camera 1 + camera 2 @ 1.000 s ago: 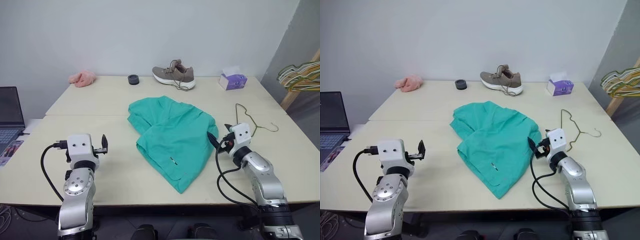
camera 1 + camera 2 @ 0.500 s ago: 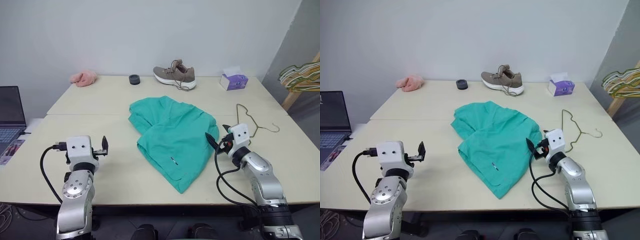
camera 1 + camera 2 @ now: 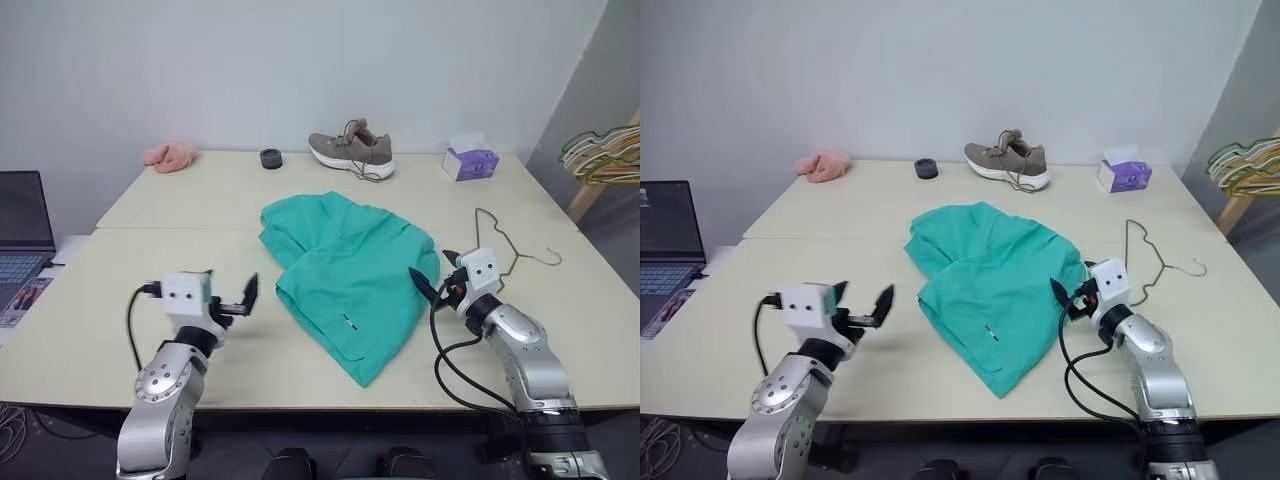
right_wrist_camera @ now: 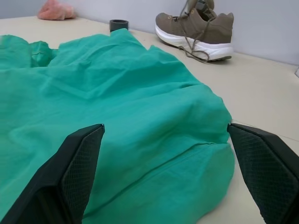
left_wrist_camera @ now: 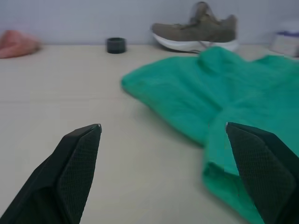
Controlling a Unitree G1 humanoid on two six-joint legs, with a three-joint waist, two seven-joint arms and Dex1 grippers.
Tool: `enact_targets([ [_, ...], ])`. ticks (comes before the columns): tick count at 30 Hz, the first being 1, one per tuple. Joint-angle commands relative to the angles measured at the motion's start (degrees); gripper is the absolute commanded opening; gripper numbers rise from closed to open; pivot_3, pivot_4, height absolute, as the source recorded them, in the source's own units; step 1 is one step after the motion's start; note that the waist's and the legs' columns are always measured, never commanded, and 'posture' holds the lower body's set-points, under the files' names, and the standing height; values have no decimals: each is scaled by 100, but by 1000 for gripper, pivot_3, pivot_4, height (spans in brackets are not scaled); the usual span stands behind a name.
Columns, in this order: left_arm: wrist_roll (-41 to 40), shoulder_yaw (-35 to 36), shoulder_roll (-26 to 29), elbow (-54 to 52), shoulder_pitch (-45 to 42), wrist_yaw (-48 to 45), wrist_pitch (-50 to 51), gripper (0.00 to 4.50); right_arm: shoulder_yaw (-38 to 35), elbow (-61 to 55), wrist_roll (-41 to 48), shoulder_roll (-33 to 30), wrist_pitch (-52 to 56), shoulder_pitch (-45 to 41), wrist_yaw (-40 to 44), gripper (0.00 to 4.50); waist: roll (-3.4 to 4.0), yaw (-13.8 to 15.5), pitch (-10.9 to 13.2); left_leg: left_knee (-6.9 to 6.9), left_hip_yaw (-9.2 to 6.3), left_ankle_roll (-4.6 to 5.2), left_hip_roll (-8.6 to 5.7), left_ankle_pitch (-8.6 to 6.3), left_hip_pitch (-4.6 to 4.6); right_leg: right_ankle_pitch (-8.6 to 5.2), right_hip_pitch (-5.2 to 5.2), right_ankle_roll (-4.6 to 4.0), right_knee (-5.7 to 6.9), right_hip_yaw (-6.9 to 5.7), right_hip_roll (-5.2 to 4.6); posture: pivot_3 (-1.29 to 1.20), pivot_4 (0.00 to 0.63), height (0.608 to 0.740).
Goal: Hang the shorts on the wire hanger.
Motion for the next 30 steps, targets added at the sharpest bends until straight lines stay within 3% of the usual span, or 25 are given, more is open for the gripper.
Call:
enact_targets([
  [1,-439,-867,462,-438,-119,-958,595,4500,144,-892,543,-599,365,230,1009,4479,8,-40,4,0,-1,0,-5,0,0,-6,0,5,-1,0,10,-34,0,740],
  [6,-643,-1850,1016,-230,-664,-1939,1100,4500,126,-1738,1109,-1706,1033,785,1980,4479,8,-218,8,-1,7,0,-3,-3,0,-9,2,8,-8,0,11,-107,0,740],
  [10,-766,-2440,1079,350,-1350,-2515,1558,4500,-60,-2053,1260,-2279,1229,1143,2259,4479,9,-361,10,1,6,0,0,-3,2,-11,4,6,-6,-3,17,-155,0,740],
  [17,-255,-3075,1212,1227,-1967,-2713,1698,4500,-331,-2285,1275,-2374,1239,1460,2116,4479,-1,-711,16,0,8,-2,7,-5,0,-6,0,17,-7,5,27,-210,0,740],
  [23,275,-3498,1426,1497,-2061,-2911,1355,4500,-396,-2440,1256,-2338,1233,1546,2003,4479,4,-773,11,1,5,-5,7,-6,4,-6,6,18,-8,6,26,-222,0,740],
  [30,1048,-3581,1693,1798,-1977,-2824,479,2351,-275,-2266,1025,-2343,993,1353,1962,4500,9,-874,0,2,2,-5,7,-6,8,-5,11,19,-8,6,26,-208,0,740],
])
